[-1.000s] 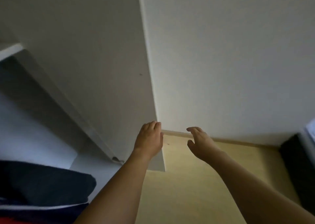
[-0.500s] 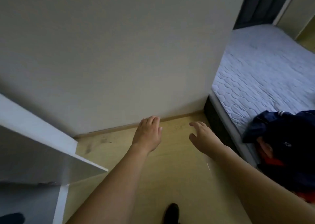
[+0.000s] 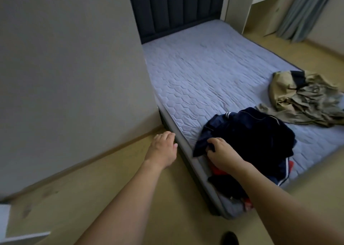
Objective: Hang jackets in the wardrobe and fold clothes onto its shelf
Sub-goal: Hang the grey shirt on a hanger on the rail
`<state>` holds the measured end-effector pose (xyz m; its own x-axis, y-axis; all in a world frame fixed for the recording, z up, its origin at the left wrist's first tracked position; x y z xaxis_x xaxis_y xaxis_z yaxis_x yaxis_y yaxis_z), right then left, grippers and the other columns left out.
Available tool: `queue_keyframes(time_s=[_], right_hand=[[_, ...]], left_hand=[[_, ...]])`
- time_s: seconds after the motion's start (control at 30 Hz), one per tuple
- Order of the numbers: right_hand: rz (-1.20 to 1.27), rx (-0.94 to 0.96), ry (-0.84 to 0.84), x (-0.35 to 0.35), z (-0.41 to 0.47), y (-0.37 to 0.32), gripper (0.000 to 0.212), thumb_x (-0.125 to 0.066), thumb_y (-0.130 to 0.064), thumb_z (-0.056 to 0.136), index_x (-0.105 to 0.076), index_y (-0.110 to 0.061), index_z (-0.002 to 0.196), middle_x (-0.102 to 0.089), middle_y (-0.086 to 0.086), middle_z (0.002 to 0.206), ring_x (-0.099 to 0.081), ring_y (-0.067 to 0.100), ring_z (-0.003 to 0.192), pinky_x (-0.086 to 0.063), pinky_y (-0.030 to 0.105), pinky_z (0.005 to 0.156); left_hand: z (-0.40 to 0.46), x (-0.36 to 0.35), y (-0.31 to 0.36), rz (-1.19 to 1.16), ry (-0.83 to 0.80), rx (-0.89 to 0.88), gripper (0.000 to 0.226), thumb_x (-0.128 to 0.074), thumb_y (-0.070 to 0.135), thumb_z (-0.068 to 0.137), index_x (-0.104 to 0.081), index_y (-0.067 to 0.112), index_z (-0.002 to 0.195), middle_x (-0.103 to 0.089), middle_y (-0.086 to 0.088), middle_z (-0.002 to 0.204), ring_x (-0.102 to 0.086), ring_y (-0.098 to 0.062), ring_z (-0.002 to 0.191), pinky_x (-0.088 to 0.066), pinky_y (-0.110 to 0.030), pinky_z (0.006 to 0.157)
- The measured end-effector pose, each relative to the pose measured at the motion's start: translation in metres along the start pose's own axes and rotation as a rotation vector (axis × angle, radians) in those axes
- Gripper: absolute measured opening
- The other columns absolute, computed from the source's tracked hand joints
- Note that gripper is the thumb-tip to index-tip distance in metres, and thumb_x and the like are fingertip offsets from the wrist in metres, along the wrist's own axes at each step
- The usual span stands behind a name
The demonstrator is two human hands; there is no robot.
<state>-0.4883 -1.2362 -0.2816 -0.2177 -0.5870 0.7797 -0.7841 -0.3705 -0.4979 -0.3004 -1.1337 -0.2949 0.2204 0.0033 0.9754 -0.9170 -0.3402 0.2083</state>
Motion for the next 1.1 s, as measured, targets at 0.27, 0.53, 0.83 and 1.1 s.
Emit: queue_keyframes(time_s=[0.27, 0.53, 0.83, 1.1], right_hand=[[0.032, -0.027, -0.044, 0.113, 0.046, 0.129, 0.053, -0.048, -0.017, 0.091, -0.04, -0.012, 0.143, -0.035, 0.006, 0.149, -0.038, 0.024, 0.134, -0.035, 0.032, 0.107], [0.095, -0.093, -0.029, 0.209, 0.102, 0.306, 0.037, -0.049, -0.014, 0.088, -0.054, -0.013, 0.125, -0.048, 0.006, 0.132, -0.046, 0.026, 0.126, -0.038, 0.032, 0.098], [0.097, -0.139, -0.102, 0.356, 0.173, 0.511, 0.053, -0.047, -0.014, 0.092, -0.037, -0.008, 0.144, -0.035, 0.01, 0.149, -0.035, 0.023, 0.136, -0.03, 0.029, 0.105], [0.07, -0.182, -0.058, 0.435, 0.236, 0.649, 0.053, -0.047, -0.017, 0.093, -0.037, -0.009, 0.144, -0.035, 0.011, 0.148, -0.035, 0.025, 0.136, -0.029, 0.029, 0.108]], left_hand=[[0.085, -0.017, 0.13, -0.08, -0.052, 0.062, 0.041, -0.049, 0.025, 0.095, -0.052, 0.007, 0.131, -0.053, -0.012, 0.134, -0.049, -0.028, 0.123, -0.034, -0.035, 0.106], [0.214, -0.074, 0.284, -0.18, -0.129, 0.12, 0.038, -0.045, 0.026, 0.097, -0.05, 0.007, 0.13, -0.053, -0.01, 0.131, -0.049, -0.031, 0.12, -0.036, -0.04, 0.104], [0.339, -0.114, 0.493, -0.237, -0.186, 0.169, 0.041, -0.045, 0.026, 0.099, -0.047, 0.01, 0.136, -0.046, -0.007, 0.141, -0.043, -0.025, 0.129, -0.029, -0.035, 0.111], [0.449, -0.157, 0.608, -0.264, -0.262, 0.138, 0.045, -0.039, 0.026, 0.1, -0.039, 0.011, 0.143, -0.04, -0.006, 0.148, -0.036, -0.024, 0.135, -0.028, -0.036, 0.113]])
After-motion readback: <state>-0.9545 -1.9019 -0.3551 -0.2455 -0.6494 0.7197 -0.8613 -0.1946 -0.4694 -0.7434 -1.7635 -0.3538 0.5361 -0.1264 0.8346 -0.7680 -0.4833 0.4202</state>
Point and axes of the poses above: each hand's wrist, its own z-axis towards the middle knuckle, its own x-axis out of the back of the hand, y = z × x, the point moved 1 cm from there along z, towards the middle knuckle
